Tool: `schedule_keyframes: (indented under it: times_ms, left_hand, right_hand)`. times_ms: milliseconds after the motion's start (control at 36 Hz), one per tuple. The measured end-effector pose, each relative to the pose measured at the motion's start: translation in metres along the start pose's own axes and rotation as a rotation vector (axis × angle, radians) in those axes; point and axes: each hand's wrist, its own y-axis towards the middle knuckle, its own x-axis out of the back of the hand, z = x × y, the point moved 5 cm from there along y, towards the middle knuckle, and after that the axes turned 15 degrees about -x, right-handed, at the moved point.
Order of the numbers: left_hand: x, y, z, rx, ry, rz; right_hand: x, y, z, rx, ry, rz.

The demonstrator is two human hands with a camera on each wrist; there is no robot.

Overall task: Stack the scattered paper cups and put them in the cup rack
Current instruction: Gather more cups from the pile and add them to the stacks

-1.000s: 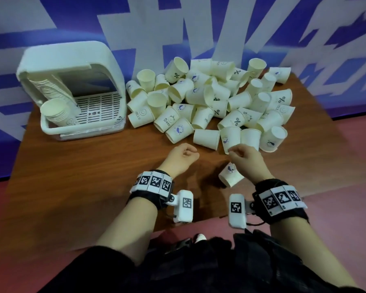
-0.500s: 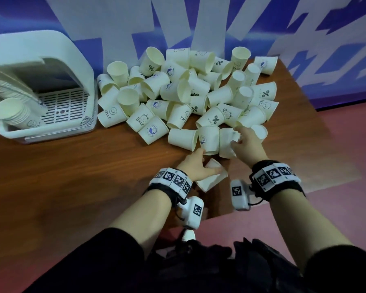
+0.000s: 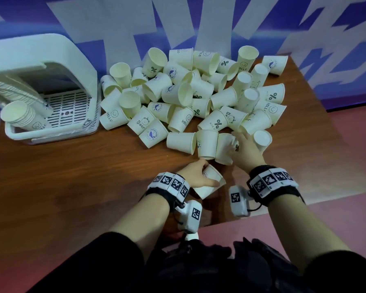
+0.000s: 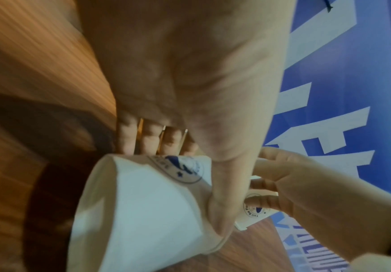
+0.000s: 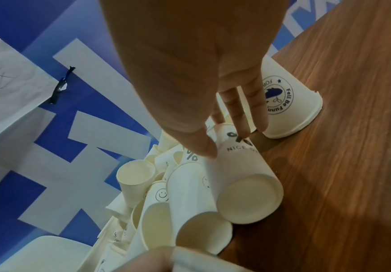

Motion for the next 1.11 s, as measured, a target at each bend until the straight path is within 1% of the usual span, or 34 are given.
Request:
schedule_keyframes:
  times_ms: [250,472,639,750,917,1111]
  left_hand:
    - [0.007,-0.015,0.019,0.066,-0.044,0.003]
    - [0.024,-0.040,0.028,0.041,-0.070,-0.080]
    - [0.037,-0.063,0.037,0.020,-0.090,-0.195]
    - [0.042,-0.080,0.043,-0.004,-0.159,-0.259]
    - [0.060,-0.105,0.051,-0.036,-0.268,-0.392]
    - [0.089,-0.138,0.078,-0.032,-0.343,-0.553]
  right_hand:
    - [-0.011,-0.016,-0.003,0.016,0.024,-0.008]
    - [-0.016,-0.037,-0.004,-0.009,0.017,-0.030]
    - [-0.015,-0.060,0.004,-0.009,0.028,-0.088]
    - [-0.011,-0.077,0.015,0.016,0.061,-0.125]
    - [-0.012,-0.097,0.048,0.052,0.094,-0.131]
    - [-0.028,-0.110,0.089,0.115,0.128,-0.093]
